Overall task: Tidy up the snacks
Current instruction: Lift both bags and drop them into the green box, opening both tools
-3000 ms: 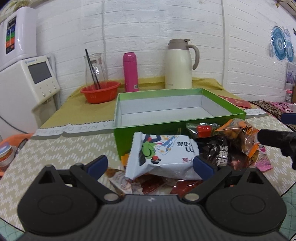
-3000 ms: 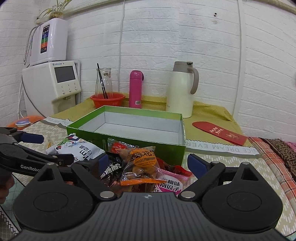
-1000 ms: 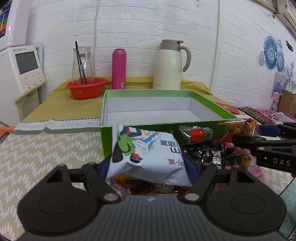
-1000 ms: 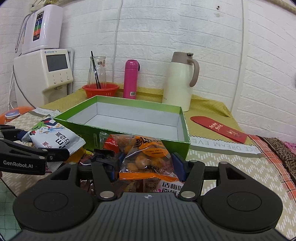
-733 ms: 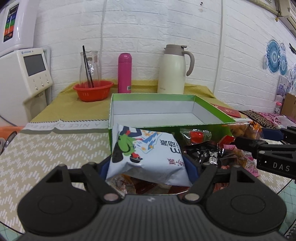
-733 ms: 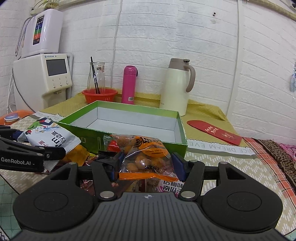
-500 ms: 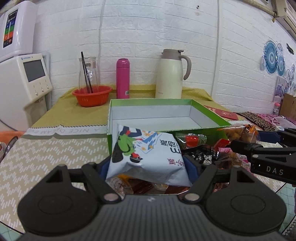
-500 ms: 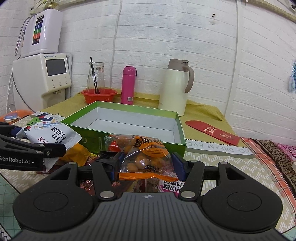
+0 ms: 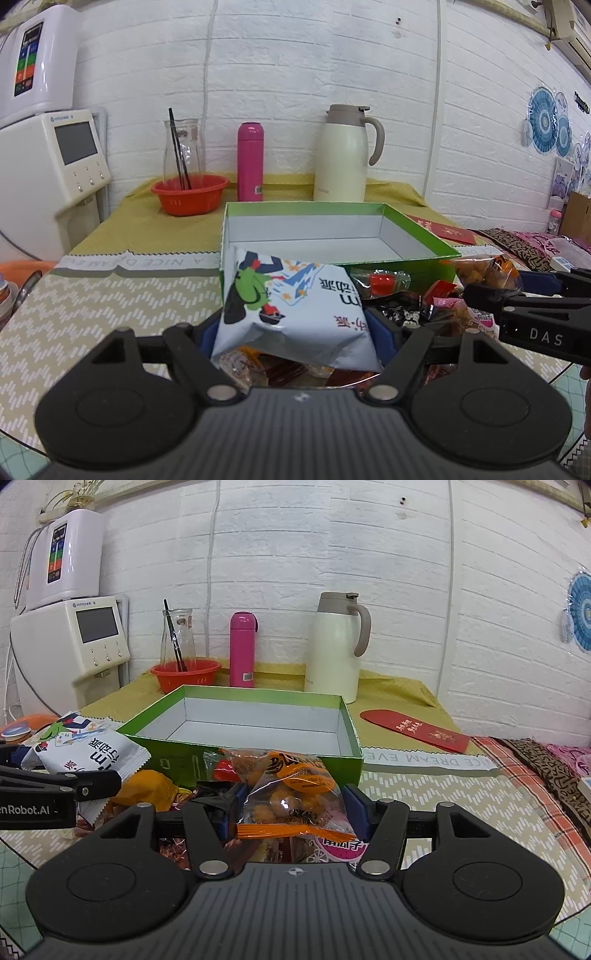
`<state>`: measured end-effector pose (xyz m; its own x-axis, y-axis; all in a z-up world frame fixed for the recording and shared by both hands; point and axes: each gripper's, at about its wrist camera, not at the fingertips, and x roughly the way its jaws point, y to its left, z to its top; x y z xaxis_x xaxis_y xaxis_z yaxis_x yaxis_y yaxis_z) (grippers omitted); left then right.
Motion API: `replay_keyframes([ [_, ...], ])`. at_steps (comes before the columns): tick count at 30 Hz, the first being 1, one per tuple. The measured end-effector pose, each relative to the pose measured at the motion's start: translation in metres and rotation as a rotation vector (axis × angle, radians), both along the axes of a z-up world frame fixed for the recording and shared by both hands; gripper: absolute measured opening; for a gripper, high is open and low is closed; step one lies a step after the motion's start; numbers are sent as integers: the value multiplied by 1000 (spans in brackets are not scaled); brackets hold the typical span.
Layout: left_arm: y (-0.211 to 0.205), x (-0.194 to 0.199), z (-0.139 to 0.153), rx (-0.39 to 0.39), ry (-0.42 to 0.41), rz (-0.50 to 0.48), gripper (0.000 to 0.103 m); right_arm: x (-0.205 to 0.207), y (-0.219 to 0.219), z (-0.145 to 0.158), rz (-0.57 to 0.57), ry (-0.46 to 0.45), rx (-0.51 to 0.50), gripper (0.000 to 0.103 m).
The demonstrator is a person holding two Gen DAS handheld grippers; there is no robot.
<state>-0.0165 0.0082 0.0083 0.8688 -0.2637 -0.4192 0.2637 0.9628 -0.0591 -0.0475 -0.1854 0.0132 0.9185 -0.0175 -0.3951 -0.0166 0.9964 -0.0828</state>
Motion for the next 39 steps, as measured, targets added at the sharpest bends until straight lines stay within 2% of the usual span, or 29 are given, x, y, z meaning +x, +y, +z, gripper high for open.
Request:
replay_keyframes([
  [12, -3, 7, 2, -5, 6, 3, 76, 3, -3, -1, -15, -6, 30, 95],
  [17, -8, 19, 15, 8, -40, 0, 73, 13, -2, 11, -1, -37, 15, 95],
  [22, -1, 22, 9, 26, -16, 22, 73, 19, -4, 15, 0, -55, 7, 95],
  [24, 6, 19, 2, 50, 2, 34, 78, 15, -6, 13, 4, -57, 22, 95],
  [26, 17, 11, -5, 53, 32, 59, 94, 12, -8, 10, 5, -50, 35, 95],
  [29, 24, 3, -14, 74, 82, 71, 97, 10, -8, 7, 12, -40, 51, 95],
  [33, 21, 0, -29, 14, 166, 66, 97, 10, -6, 5, 19, -35, 57, 95],
  [34, 18, 2, -33, 19, 172, 67, 95, 11, -6, 5, 23, -33, 58, 95],
  [36, 12, 7, -43, 4, 200, 55, 72, 11, -3, 4, 40, -30, 56, 95],
  [37, 11, 9, -46, -8, 210, 50, 65, 9, -2, 4, 51, -32, 51, 94],
  [39, 10, 5, -48, -2, 182, 56, 63, 6, 0, 4, 70, -40, 44, 94],
])
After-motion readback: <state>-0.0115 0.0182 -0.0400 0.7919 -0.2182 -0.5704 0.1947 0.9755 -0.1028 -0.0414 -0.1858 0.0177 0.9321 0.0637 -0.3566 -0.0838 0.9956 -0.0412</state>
